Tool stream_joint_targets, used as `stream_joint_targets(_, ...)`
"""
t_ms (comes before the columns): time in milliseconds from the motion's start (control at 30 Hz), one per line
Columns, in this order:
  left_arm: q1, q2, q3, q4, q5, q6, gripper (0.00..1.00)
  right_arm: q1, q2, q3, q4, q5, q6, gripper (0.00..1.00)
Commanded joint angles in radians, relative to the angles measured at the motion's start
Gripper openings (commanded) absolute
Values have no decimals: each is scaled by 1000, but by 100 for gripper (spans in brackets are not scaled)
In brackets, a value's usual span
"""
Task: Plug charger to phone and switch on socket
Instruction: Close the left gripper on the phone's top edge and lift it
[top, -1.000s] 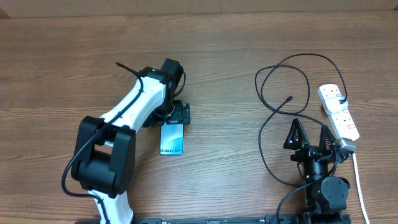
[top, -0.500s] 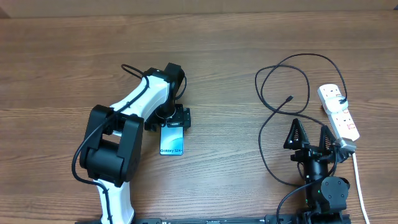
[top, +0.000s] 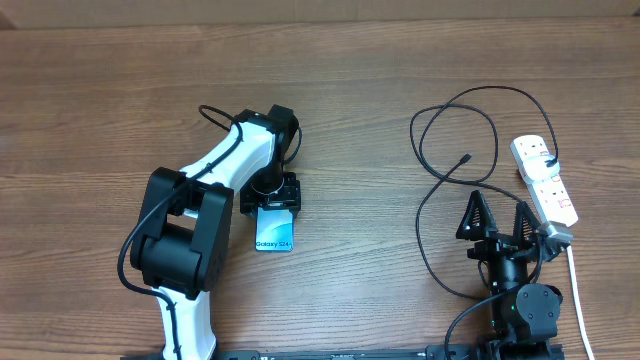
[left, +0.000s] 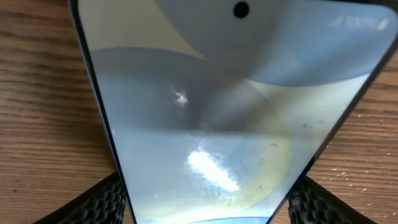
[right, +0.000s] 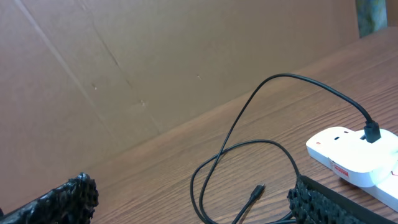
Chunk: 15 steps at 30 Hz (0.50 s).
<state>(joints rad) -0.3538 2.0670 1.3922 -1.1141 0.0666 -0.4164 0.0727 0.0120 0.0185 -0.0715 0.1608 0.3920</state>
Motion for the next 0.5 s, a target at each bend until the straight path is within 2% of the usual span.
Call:
stream_joint_targets(0, -7, 37, -16, 14, -22, -4, 66, -3, -9, -11, 5, -2, -4, 100)
stream_joint_targets(267, -6, 37, -13, 92, -16, -57, 63, -3, -9, -11, 5, -2, -4, 100)
stream_joint_targets(467, -6, 37, 44, 74, 21, -64, 57, -3, -9, -11, 5, -2, -4, 100)
